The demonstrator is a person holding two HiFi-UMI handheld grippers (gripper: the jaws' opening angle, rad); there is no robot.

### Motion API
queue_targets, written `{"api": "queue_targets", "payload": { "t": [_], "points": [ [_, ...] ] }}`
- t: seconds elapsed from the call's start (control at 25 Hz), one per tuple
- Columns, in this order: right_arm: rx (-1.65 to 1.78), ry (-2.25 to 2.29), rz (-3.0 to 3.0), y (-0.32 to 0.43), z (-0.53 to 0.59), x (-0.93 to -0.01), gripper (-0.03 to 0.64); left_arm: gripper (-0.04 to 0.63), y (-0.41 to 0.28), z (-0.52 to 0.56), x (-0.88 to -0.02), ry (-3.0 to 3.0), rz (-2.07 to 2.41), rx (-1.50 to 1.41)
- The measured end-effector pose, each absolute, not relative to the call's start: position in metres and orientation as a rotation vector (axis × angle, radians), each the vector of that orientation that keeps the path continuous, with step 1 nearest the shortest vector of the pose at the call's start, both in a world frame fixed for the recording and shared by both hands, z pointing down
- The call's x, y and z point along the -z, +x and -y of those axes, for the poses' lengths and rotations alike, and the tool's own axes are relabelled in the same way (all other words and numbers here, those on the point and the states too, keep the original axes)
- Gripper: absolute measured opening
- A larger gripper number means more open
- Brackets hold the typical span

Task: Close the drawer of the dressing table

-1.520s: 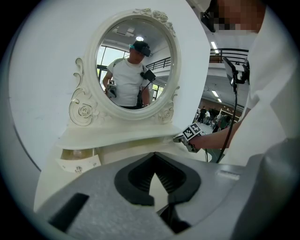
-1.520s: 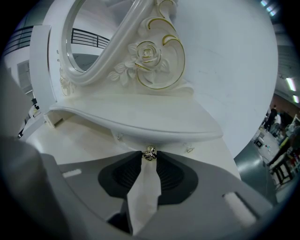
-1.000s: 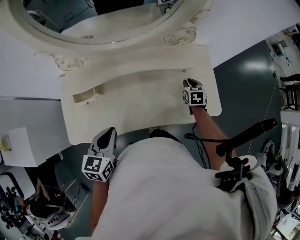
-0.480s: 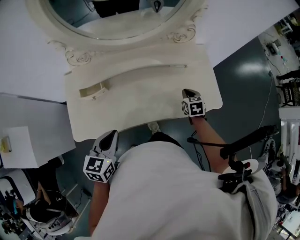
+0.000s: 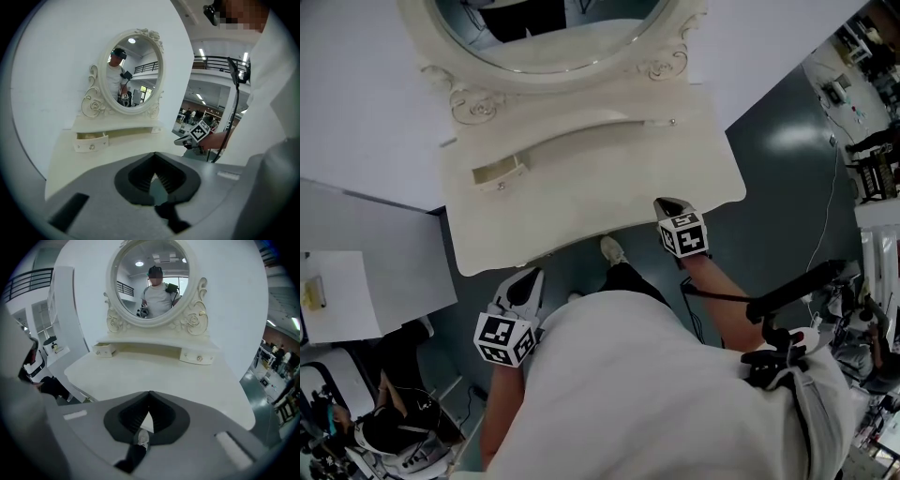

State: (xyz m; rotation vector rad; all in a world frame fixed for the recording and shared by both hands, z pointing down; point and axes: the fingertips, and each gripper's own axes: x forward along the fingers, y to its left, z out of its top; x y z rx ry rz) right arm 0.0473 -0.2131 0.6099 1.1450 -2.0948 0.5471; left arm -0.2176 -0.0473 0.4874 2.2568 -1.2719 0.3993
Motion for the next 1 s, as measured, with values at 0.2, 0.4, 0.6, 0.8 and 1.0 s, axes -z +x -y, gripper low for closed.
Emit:
{"api": "queue_targets", "payload": {
  "t": [0.2, 0.4, 0.6, 0.8, 1.0],
  "points": [
    [-0.527, 1.113, 2.138, 0.019, 0.173, -0.598, 0.000, 0.002, -0.233, 0.023, -0.490, 2.272, 1.255, -0.400],
    [-0.499, 1.078, 2.173, -0.009, 0.133, -0.588, 0.000, 0.002, -0.246, -0.004, -0.494, 2.286, 1.243, -0.393],
    [-0.463, 1.053, 2.201, -0.029, 0.099, -0.582, 0.000, 0.002, -0.257, -0.029, -0.503, 2.293, 1.231, -0.392],
    [-0.451, 1.023, 2.220, -0.041, 0.087, -0.577, 0.000, 0.002, -0.263, -0.037, -0.503, 2.288, 1.237, -0.387],
    [-0.433, 0.976, 2.245, -0.056, 0.084, -0.571, 0.000, 0.002, -0.269, -0.043, -0.504, 2.265, 1.256, -0.384]
  ]
}}
